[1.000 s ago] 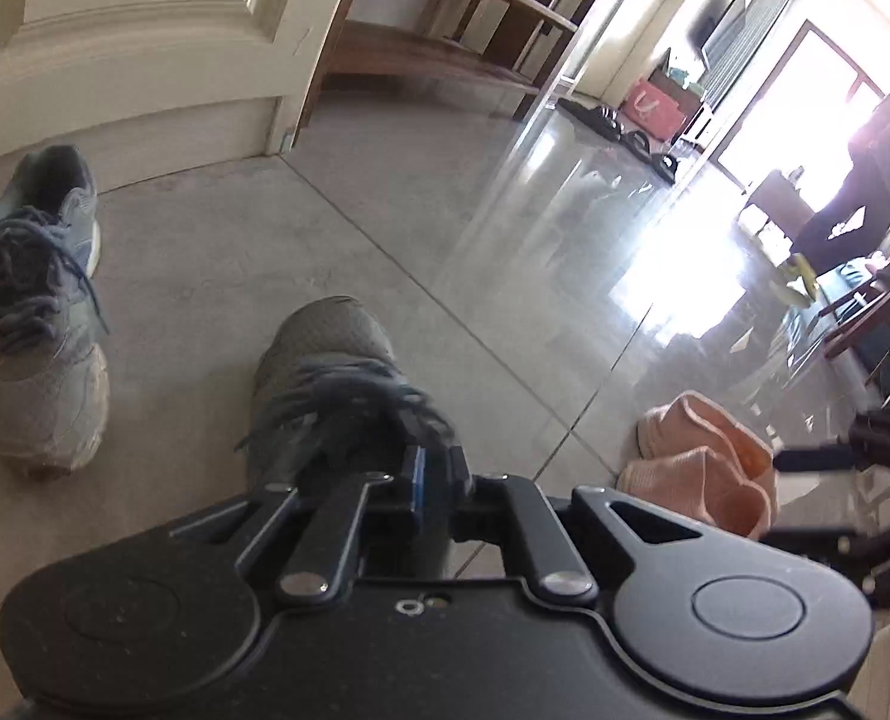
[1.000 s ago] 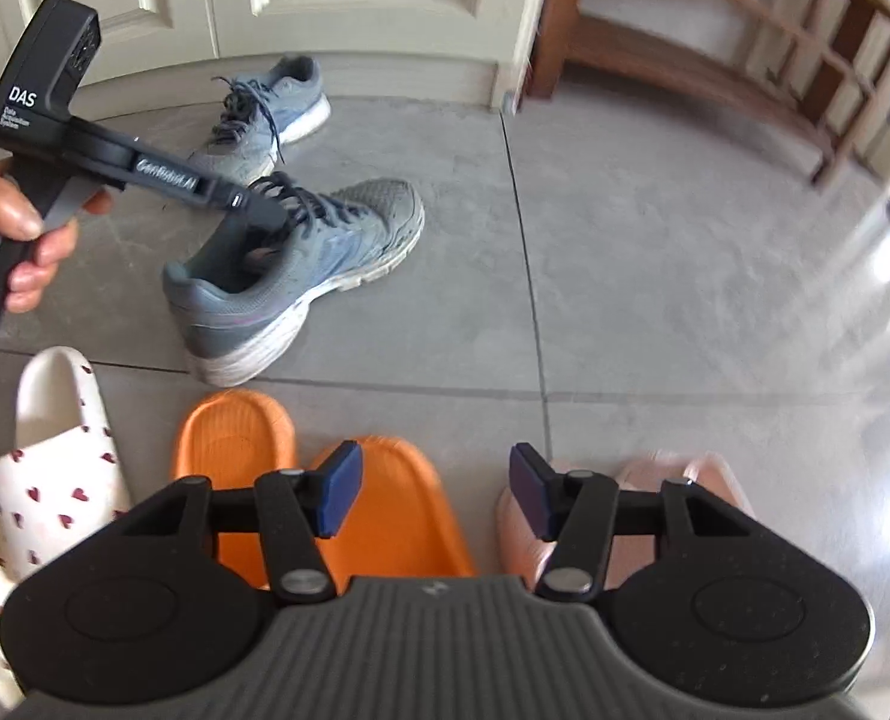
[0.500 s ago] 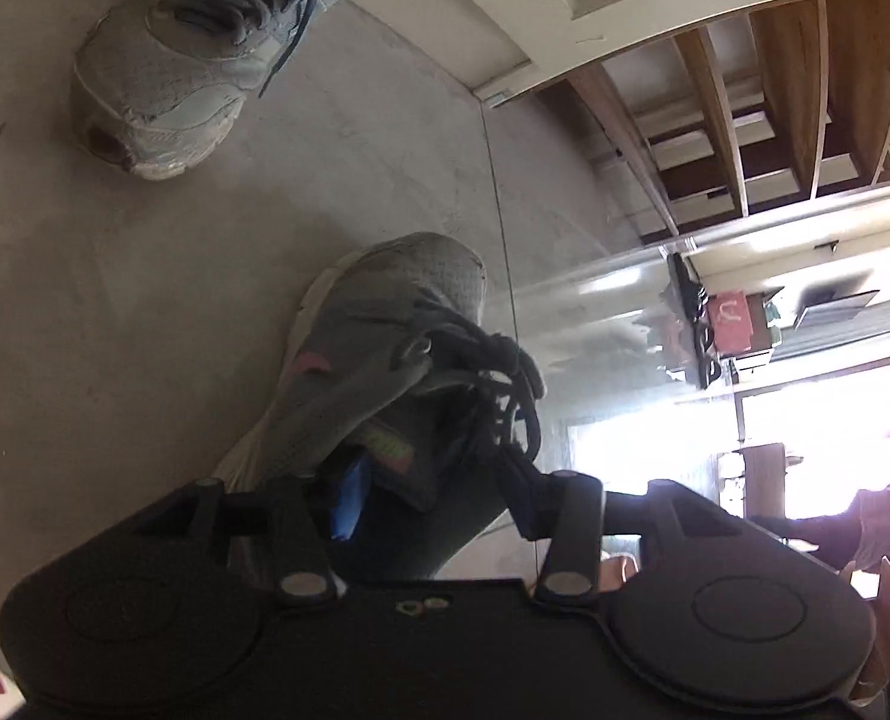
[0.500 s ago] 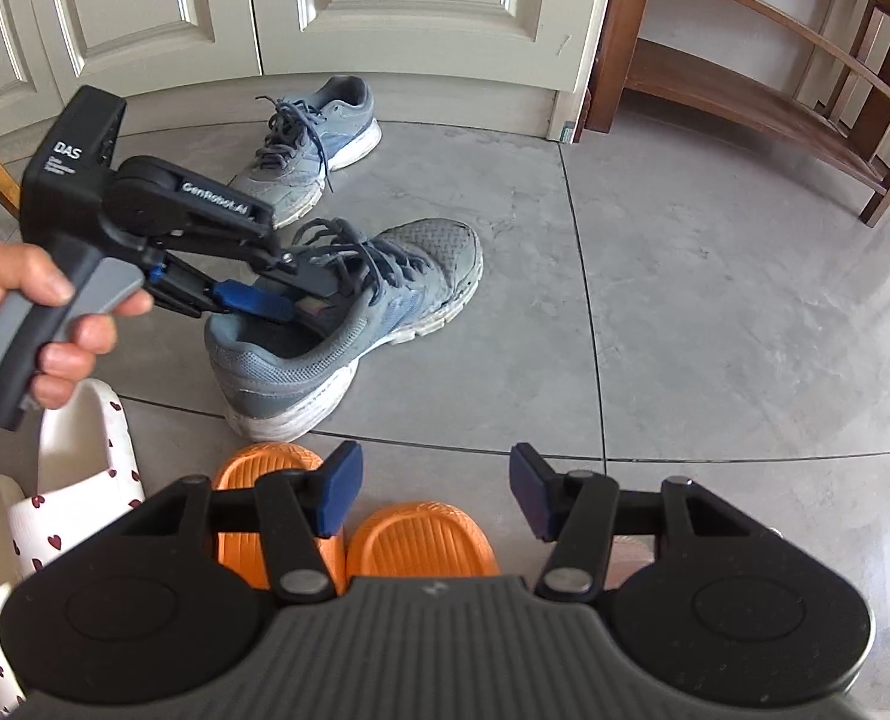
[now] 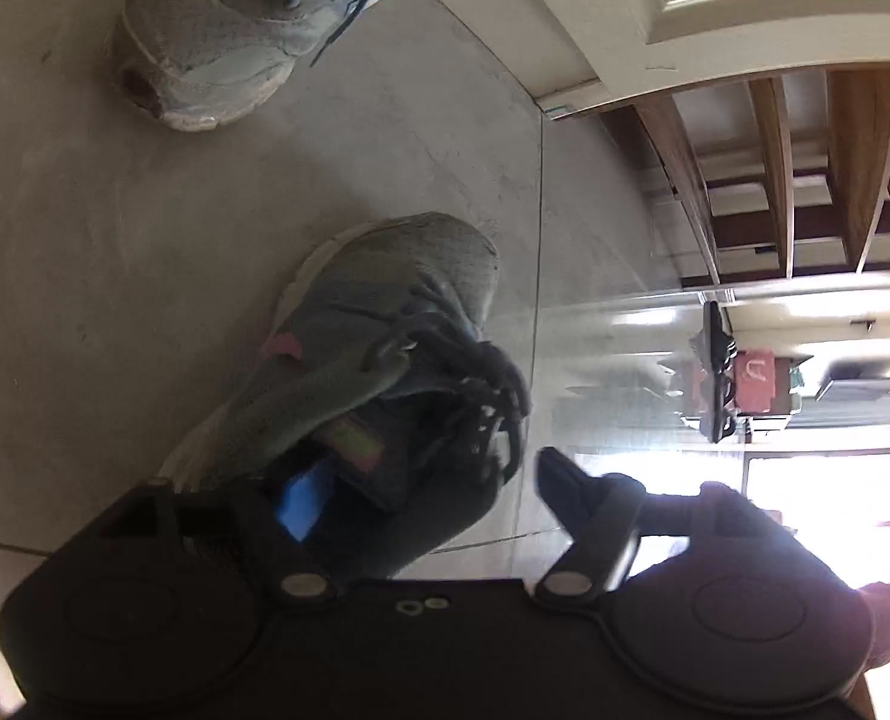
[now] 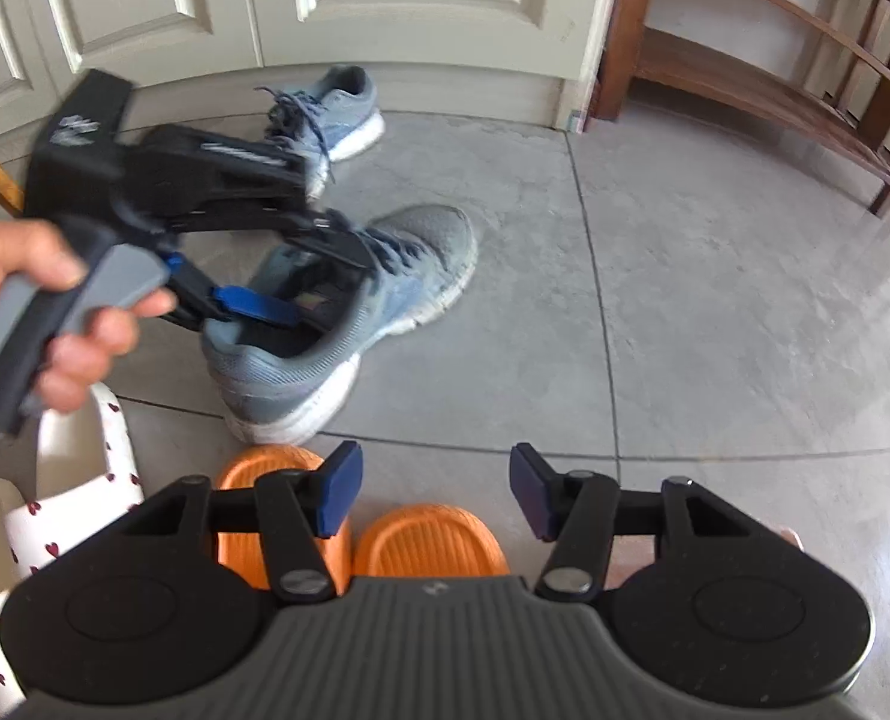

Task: Organize scattered shoes
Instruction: 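Lift the grey sneaker with the left gripper and carry it toward the other sneaker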

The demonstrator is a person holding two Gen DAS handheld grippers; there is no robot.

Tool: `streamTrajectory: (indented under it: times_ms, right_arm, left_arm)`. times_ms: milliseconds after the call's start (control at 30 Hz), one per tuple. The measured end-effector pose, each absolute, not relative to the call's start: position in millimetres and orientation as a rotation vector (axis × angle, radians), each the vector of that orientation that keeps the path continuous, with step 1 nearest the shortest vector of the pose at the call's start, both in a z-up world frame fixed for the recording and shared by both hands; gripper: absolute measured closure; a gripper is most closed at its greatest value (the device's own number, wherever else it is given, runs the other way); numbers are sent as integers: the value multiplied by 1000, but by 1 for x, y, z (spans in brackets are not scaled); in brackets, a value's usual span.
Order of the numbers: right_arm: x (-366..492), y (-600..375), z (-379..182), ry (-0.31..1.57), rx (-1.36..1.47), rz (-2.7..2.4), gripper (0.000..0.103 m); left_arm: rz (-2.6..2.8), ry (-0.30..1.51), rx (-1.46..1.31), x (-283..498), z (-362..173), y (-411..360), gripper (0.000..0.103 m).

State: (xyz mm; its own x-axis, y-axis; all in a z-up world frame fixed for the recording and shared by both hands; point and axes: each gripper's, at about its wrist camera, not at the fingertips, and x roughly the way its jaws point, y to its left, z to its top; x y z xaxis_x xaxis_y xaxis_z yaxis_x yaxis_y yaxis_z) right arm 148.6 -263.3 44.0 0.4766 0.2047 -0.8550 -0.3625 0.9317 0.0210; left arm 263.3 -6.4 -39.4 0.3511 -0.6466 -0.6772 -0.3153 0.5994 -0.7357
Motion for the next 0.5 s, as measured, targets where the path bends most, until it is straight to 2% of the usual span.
streamTrajectory:
  times_ms: [333, 500]
  right_arm:
    - [146, -265, 42, 1010, -178, 354, 44]
    - [150, -261, 40, 1011, -168, 367, 44]
  left_arm:
    - [-105, 1367, -1000, 270, -47, -11, 12]
    - [-125, 1267, -877, 272, -43, -30, 4]
